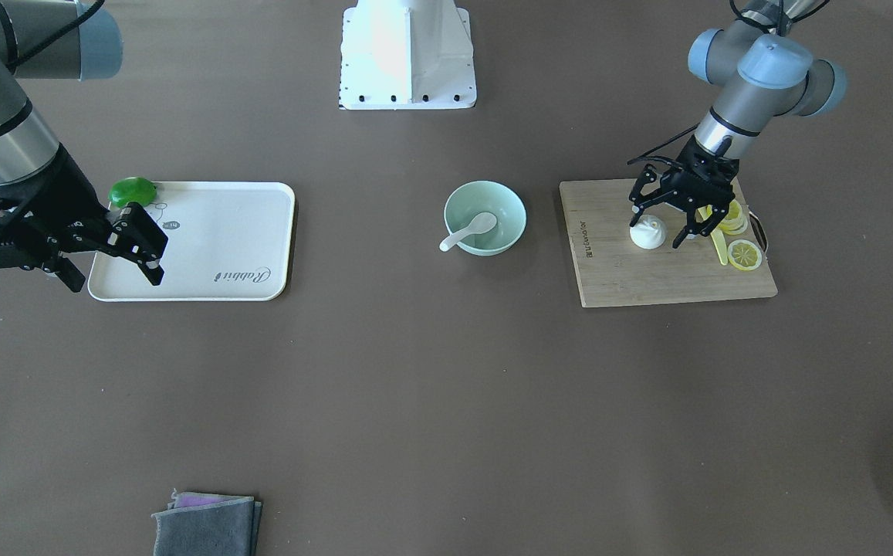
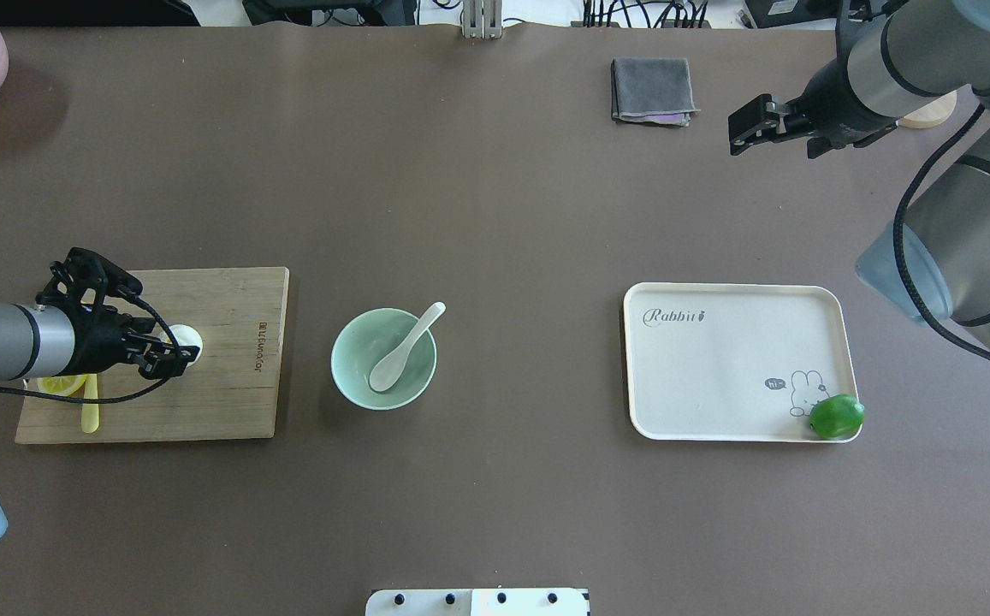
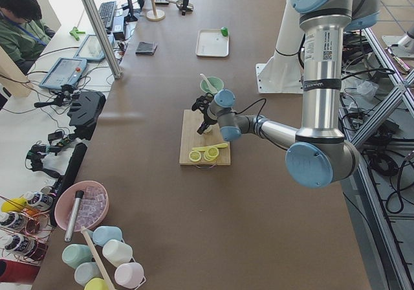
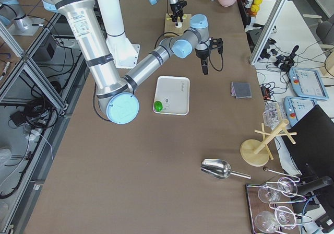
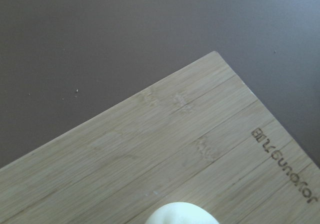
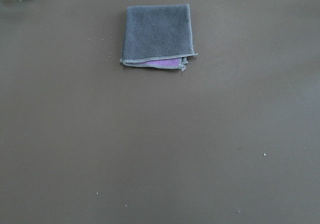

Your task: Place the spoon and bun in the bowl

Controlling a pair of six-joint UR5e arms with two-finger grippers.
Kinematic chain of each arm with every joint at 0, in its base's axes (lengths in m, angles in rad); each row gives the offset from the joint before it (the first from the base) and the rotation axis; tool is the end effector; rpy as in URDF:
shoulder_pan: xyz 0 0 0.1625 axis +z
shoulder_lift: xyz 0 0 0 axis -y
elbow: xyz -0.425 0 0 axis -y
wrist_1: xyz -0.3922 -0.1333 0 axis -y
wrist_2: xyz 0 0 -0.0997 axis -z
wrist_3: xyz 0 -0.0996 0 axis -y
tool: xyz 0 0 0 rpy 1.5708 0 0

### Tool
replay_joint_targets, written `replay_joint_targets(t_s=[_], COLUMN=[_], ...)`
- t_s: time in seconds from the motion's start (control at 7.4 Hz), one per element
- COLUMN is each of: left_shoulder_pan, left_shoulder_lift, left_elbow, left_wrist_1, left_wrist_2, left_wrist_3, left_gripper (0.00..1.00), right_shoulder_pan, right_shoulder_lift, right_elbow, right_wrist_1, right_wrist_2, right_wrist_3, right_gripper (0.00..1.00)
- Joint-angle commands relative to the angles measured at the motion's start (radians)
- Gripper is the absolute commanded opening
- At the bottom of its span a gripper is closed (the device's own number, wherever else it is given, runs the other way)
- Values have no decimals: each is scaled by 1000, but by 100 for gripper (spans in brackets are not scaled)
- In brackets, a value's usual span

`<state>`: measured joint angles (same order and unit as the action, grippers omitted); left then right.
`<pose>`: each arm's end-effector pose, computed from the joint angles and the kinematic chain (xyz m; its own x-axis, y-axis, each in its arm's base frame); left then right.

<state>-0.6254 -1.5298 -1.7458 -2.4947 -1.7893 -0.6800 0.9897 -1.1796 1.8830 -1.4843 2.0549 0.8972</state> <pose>0.3439 -0.3862 0.4956 0.5755 0.5208 -0.6306 -0.0463 0.7906 0.6106 -0.2534 -0.5442 0.2930 0.6503 -0.0156 0.7595 -0.1954 0.9627 0.1870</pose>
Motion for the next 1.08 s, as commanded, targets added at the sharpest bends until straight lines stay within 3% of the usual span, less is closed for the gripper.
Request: replay_joint_targets(t_s=[0.0, 0.27, 0.68, 0.95], left_shoulder_pan=[1, 0, 53, 224], left_shoulder_lift=[-6, -13, -214, -326], left_elbow=[-11, -96, -112, -77], left_wrist_1=[-6, -9, -7, 0], left_wrist_2=[1, 11, 22, 228], left_wrist_3=[2, -54, -295, -358], left_gripper=[0, 0, 0, 0], right_shoulder_pan=[1, 1, 1, 1], right_shoulder_lift=[-5, -6, -6, -8], right_elbow=[1, 1, -1, -2], right_wrist_1=[2, 2, 2, 2], right_wrist_2=[1, -2, -5, -9], right_wrist_3=[-1, 5, 11, 11], right_gripper=[100, 100, 100, 100])
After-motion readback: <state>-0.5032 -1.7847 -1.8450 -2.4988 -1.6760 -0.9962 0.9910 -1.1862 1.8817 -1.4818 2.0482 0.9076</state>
